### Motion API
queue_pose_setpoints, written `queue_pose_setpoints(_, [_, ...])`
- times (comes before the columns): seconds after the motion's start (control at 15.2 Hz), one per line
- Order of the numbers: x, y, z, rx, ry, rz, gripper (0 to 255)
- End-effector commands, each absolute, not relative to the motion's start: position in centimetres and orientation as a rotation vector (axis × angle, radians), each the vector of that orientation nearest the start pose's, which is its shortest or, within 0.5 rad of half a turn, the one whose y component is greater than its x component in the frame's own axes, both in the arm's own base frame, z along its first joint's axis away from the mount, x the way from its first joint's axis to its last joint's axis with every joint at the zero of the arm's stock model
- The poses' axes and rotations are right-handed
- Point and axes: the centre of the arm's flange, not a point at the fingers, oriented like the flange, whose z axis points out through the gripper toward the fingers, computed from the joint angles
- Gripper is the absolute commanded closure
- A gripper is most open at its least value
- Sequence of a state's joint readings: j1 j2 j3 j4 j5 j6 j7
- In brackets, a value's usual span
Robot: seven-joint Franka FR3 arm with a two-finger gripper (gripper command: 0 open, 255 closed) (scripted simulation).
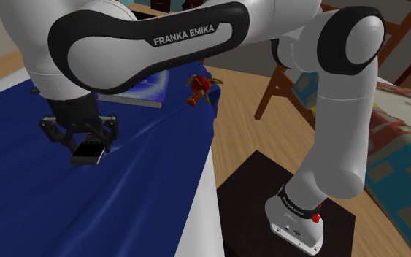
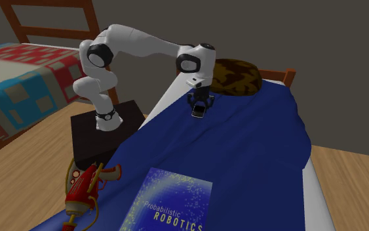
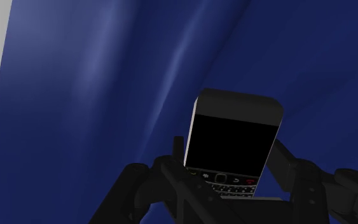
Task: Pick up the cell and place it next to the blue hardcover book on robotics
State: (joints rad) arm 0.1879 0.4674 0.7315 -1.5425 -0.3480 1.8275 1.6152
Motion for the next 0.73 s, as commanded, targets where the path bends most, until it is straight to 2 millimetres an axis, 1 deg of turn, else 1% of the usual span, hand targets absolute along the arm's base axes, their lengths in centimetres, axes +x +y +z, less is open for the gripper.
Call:
queue_pose_setpoints(0.0, [47.4, 46.2, 43.9, -3.041, 1.01, -0.012, 255])
queue_pose_setpoints(0.66, [51.0, 33.5, 43.9, -3.041, 1.01, -0.012, 255])
